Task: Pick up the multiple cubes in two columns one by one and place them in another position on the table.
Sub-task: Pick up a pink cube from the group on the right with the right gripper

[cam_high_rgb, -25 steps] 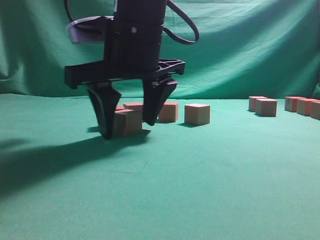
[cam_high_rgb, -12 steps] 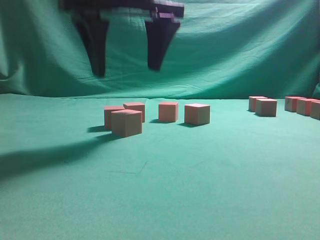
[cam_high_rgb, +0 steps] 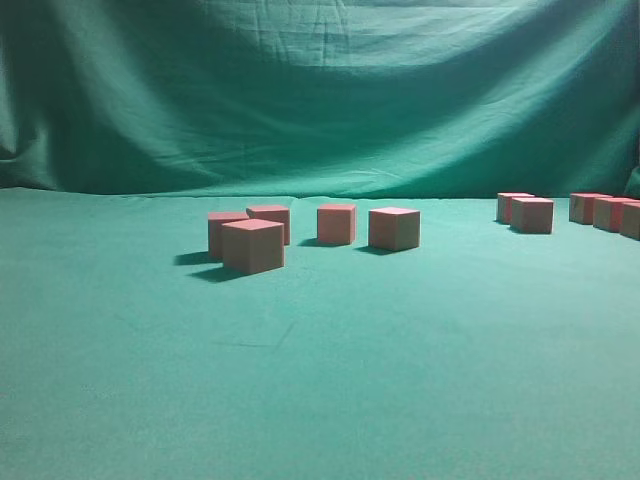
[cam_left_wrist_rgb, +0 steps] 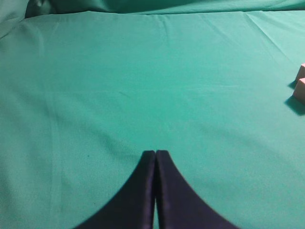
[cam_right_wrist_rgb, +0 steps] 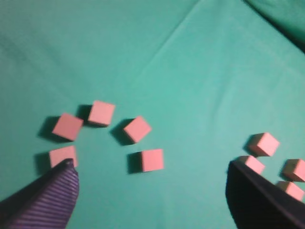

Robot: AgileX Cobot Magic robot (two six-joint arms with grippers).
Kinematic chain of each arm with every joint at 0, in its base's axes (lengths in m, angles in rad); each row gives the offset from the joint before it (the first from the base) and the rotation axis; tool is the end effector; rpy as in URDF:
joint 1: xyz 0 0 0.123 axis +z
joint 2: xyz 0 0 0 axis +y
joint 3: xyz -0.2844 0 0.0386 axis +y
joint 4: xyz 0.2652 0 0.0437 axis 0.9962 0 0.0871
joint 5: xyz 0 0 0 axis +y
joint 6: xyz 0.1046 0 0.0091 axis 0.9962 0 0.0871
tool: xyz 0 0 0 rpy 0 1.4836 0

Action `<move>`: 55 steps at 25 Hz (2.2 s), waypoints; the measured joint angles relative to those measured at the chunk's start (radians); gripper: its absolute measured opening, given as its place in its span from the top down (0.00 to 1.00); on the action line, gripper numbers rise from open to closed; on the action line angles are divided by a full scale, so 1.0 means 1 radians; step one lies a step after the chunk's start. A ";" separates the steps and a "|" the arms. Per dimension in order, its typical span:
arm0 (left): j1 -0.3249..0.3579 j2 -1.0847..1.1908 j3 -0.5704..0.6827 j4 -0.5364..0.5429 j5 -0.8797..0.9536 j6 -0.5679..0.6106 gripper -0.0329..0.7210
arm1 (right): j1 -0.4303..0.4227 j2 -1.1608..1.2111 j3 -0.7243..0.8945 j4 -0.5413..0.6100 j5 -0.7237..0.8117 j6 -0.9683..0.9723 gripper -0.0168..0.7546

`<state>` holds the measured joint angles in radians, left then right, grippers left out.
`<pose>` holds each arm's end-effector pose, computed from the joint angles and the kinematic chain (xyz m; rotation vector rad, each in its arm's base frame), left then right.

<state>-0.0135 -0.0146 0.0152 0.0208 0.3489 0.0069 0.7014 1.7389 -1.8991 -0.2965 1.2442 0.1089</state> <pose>0.0817 -0.0004 0.1737 0.0316 1.8328 0.0156 0.3216 0.2336 0.3984 -0.7442 2.3854 -0.0666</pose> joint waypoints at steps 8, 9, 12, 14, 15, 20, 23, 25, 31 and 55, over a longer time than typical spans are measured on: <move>0.000 0.000 0.000 0.000 0.000 0.000 0.96 | -0.344 -0.059 0.025 0.108 0.012 0.017 0.25; 0.000 0.000 0.000 0.000 0.000 0.000 0.96 | -0.382 -0.059 0.049 0.117 0.012 0.017 0.25; 0.000 0.000 0.000 0.000 0.000 0.000 0.96 | -0.470 -0.059 0.151 0.132 0.009 0.017 0.25; 0.000 0.000 0.000 0.000 0.000 0.000 0.96 | -0.512 -0.059 0.236 0.141 0.009 0.017 0.25; 0.000 0.000 0.000 0.000 0.000 0.000 0.96 | -0.531 -0.059 0.278 0.148 0.008 0.017 0.25; 0.000 0.000 0.000 0.000 0.000 0.000 0.96 | -0.593 -0.059 0.439 0.174 -0.077 0.017 0.25; 0.000 0.000 0.000 0.000 0.000 0.000 0.96 | -0.627 -0.041 0.484 0.197 -0.131 0.017 0.25; 0.000 0.000 0.000 0.000 0.000 0.000 0.96 | -0.647 -0.014 0.494 0.209 -0.161 0.015 0.25; 0.000 0.000 0.000 0.000 0.000 0.000 0.96 | -0.700 0.094 0.496 0.223 -0.263 0.012 0.25; 0.000 0.000 0.000 0.000 0.000 0.000 0.96 | -0.706 0.315 0.468 0.296 -0.485 -0.014 0.25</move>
<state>-0.0135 -0.0146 0.0152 0.0208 0.3489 0.0069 -0.0049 2.0543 -1.4311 -0.0004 0.7589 0.0948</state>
